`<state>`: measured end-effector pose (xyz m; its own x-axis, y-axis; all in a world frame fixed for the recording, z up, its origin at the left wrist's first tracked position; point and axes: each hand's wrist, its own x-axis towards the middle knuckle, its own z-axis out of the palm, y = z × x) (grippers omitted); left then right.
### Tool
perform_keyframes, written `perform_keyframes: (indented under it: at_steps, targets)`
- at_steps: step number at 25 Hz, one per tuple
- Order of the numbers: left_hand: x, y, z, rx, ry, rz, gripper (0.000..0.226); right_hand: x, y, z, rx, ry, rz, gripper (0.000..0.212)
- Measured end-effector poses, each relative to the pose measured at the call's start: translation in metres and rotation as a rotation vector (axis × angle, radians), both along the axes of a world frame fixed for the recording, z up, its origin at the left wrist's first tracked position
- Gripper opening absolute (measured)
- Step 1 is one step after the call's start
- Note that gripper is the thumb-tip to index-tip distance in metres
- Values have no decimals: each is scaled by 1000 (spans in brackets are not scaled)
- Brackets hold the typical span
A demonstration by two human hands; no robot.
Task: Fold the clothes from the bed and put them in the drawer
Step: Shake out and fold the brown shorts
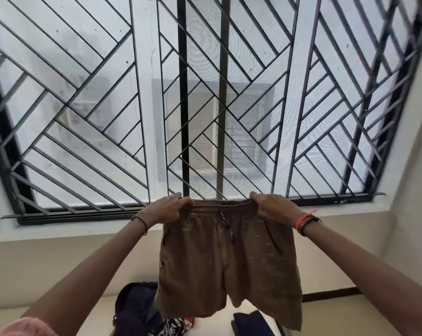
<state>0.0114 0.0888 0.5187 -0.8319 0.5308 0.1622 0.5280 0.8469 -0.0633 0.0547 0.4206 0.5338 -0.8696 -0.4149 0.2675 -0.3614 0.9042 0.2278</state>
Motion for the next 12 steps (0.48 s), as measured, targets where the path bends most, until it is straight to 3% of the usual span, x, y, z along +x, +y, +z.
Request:
perform_keyframes:
  at_steps: [3,5,8,12]
  targets:
    - [-6,2,-2,186,17,-25,32,9,8,-8,-35,17,124,68]
    - [-3,4,1,233,60,-59,24,9,16,-12,-35,11,184,61]
    - [8,6,5,289,58,-88,35,12,24,-13,-31,-18,184,42]
    - [13,3,-2,186,102,-125,50,25,29,-14,-30,-50,160,45]
